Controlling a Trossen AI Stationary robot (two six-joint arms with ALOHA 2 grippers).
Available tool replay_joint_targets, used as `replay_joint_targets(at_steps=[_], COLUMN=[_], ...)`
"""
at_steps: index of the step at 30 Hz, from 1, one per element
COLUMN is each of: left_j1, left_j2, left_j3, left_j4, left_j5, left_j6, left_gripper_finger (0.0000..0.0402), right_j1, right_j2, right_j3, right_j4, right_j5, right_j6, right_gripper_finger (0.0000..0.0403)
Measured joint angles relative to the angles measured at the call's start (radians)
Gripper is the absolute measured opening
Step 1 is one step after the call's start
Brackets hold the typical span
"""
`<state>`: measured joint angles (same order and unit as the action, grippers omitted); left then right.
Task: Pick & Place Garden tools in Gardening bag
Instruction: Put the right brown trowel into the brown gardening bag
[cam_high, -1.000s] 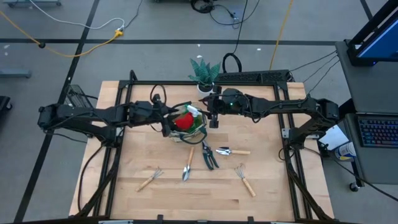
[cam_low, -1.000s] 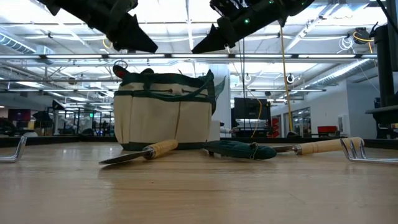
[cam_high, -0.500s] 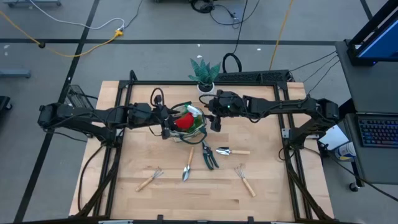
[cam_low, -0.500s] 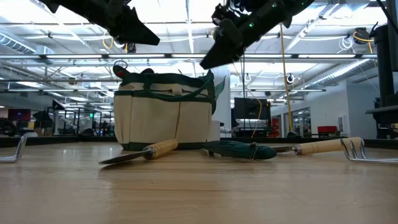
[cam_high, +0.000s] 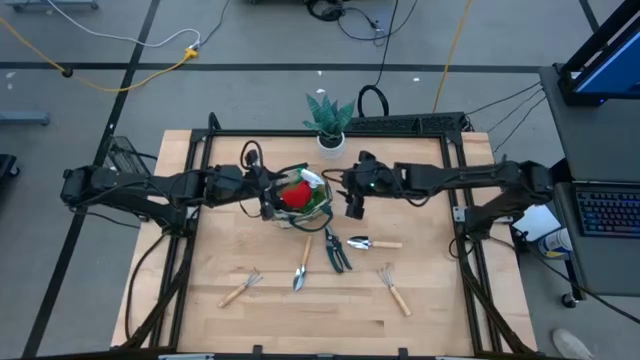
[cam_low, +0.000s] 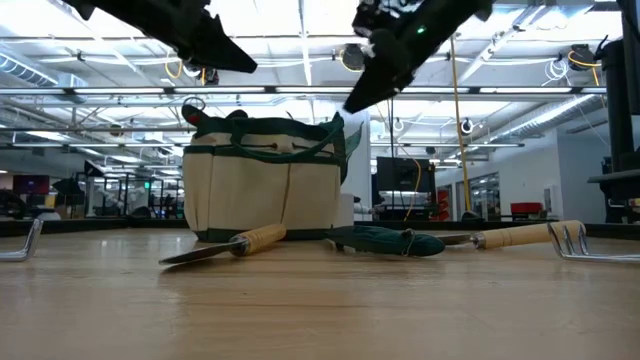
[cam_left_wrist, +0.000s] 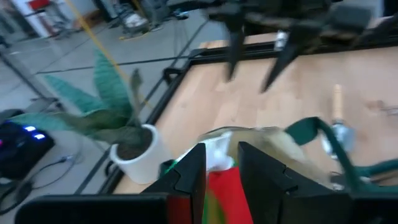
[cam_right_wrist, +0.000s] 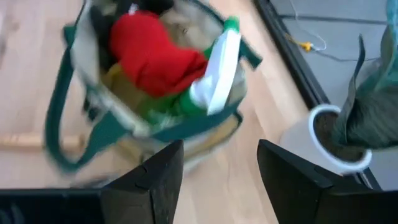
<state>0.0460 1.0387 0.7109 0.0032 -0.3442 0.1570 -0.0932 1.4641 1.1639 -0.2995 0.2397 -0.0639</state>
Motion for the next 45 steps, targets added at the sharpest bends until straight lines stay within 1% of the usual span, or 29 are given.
replay_joint_targets(at_steps=[3, 5, 8, 12, 15, 18, 20, 25, 30, 37, 45], left_j1=[0.000, 0.000, -0.009, -0.031, -0.049, -0.064, -0.072, -0.091, -0.138, -0.209, -0.303], left_j2=[-0.004, -0.006, -0.006, -0.006, -0.006, -0.006, -0.006, -0.006, -0.006, -0.026, -0.101], left_j3=[0.001, 0.001, 0.001, 0.001, 0.001, 0.001, 0.001, 0.001, 0.001, 0.001, 0.001], left_j4=[0.001, 0.000, -0.001, -0.009, -0.009, -0.003, 0.000, -0.015, -0.106, -0.208, -0.376], left_j5=[-0.047, -0.050, -0.050, -0.038, 0.012, 0.029, 0.028, 0.028, 0.029, 0.029, 0.029], left_j6=[0.000, 0.000, 0.006, 0.025, 0.025, 0.025, 0.023, -0.020, -0.014, -0.143, -0.268], left_gripper_finger=[0.0097, 0.0097, 0.0097, 0.0097, 0.0097, 0.0097, 0.0097, 0.0097, 0.0097, 0.0097, 0.0097], right_j1=[0.014, 0.020, 0.023, 0.024, 0.024, 0.023, 0.024, 0.023, 0.023, 0.025, 0.057], right_j2=[-0.058, -0.098, -0.165, -0.258, -0.312, -0.334, -0.334, -0.334, -0.336, -0.335, -0.334], right_j3=[0.000, -0.002, -0.065, -0.230, -0.369, -0.479, -0.523, -0.541, -0.541, -0.541, -0.541], right_j4=[-0.067, -0.110, -0.056, 0.090, 0.280, 0.447, 0.504, 0.481, 0.469, 0.393, 0.281], right_j5=[0.000, 0.000, -0.003, -0.005, -0.010, -0.064, -0.090, -0.080, -0.115, -0.114, -0.116], right_j6=[0.000, 0.005, 0.035, 0.064, 0.102, 0.098, 0.089, 0.119, 0.126, 0.158, 0.194], right_gripper_finger=[0.0196, 0.0196, 0.0196, 0.0196, 0.0196, 0.0196, 0.0196, 0.0196, 0.0196, 0.0196, 0.0196])
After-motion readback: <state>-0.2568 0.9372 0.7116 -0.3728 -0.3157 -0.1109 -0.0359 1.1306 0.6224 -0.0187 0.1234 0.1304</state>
